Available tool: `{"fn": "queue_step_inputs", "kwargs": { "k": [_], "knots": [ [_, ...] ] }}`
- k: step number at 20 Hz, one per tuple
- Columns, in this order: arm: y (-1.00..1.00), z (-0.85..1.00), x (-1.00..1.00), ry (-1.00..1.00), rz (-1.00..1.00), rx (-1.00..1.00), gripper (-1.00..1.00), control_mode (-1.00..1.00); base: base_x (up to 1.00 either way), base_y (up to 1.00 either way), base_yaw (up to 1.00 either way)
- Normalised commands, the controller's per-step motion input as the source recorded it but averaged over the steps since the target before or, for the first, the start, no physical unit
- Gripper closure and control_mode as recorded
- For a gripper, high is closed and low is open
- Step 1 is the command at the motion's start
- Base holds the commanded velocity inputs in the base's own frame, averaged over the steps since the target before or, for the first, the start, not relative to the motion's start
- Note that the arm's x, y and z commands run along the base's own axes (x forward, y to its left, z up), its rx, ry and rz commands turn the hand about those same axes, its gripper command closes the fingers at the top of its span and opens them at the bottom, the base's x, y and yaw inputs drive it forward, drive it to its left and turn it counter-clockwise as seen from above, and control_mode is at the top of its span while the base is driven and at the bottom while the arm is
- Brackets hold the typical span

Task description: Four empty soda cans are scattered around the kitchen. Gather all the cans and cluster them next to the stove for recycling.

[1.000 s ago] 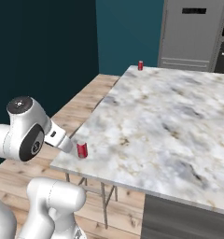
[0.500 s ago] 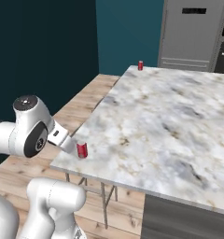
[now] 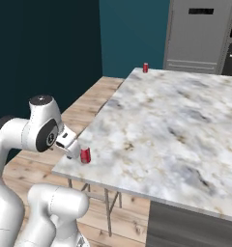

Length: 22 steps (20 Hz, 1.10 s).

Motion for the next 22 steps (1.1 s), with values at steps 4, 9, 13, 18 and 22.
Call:
{"fn": "queue_step_inputs", "kwargs": {
  "k": [4,9,13,18,22],
  "knots": [
    [0.00,-0.19,0.23,0.19,0.00,0.00,-1.00,-1.00,0.00,0.00,0.00],
    [0.00,-0.23,0.16,0.10,0.00,0.00,-1.00,-1.00,0.00,0.00,0.00],
    [0.00,-0.22,0.00,0.00,0.06,-0.02,-1.00,-1.00,0.00,0.00,0.00],
    [0.00,-0.18,0.00,-0.03,0.07,-0.03,-1.00,-1.00,0.00,0.00,0.00],
    [0.00,-0.09,0.03,-0.02,0.07,0.00,-1.00,-1.00,0.00,0.00,0.00]
  ]
}}
